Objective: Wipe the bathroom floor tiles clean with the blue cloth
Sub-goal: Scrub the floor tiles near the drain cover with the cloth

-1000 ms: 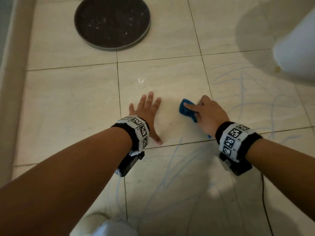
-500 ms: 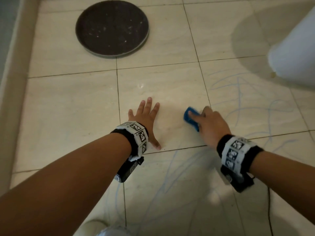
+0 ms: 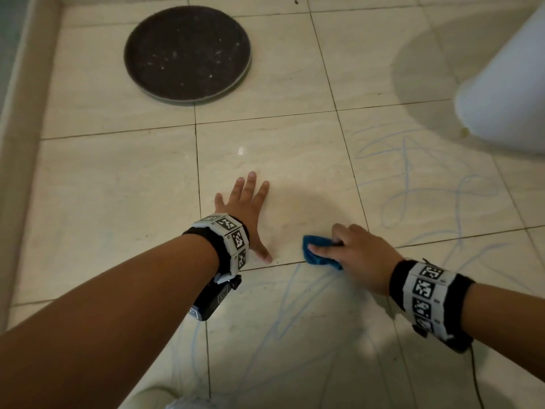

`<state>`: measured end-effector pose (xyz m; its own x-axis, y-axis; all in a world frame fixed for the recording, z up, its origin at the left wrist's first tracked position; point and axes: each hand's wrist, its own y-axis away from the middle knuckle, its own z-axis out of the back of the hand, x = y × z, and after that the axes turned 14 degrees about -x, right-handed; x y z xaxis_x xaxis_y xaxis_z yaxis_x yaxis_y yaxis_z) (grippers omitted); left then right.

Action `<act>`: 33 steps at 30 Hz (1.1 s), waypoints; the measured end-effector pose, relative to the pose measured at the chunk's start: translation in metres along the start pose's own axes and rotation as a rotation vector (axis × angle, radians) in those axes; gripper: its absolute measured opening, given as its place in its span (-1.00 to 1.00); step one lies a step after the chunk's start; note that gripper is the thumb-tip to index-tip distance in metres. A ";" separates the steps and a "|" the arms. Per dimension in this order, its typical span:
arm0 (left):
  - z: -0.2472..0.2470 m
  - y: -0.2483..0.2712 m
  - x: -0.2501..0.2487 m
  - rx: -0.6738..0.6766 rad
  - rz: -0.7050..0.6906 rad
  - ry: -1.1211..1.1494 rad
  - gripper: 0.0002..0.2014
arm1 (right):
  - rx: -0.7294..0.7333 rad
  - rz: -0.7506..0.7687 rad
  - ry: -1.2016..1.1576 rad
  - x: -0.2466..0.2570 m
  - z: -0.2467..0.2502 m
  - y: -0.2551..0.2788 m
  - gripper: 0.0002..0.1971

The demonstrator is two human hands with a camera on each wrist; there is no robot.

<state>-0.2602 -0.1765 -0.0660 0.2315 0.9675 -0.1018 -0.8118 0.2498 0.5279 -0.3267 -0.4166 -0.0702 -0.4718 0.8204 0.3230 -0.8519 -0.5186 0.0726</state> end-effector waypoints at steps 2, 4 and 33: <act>0.000 -0.001 -0.001 0.000 0.004 -0.002 0.50 | -0.076 -0.099 -0.001 -0.020 0.001 -0.006 -0.77; 0.000 -0.001 -0.001 -0.002 0.010 -0.004 0.50 | -0.234 -0.311 0.072 -0.048 0.006 -0.015 -0.60; 0.001 -0.003 -0.002 0.013 0.016 -0.009 0.52 | 0.019 -0.136 -0.146 0.001 -0.005 -0.009 -0.79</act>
<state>-0.2577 -0.1791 -0.0668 0.2238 0.9708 -0.0860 -0.8084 0.2341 0.5401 -0.3209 -0.4099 -0.0753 -0.3135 0.8405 0.4419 -0.9005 -0.4108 0.1424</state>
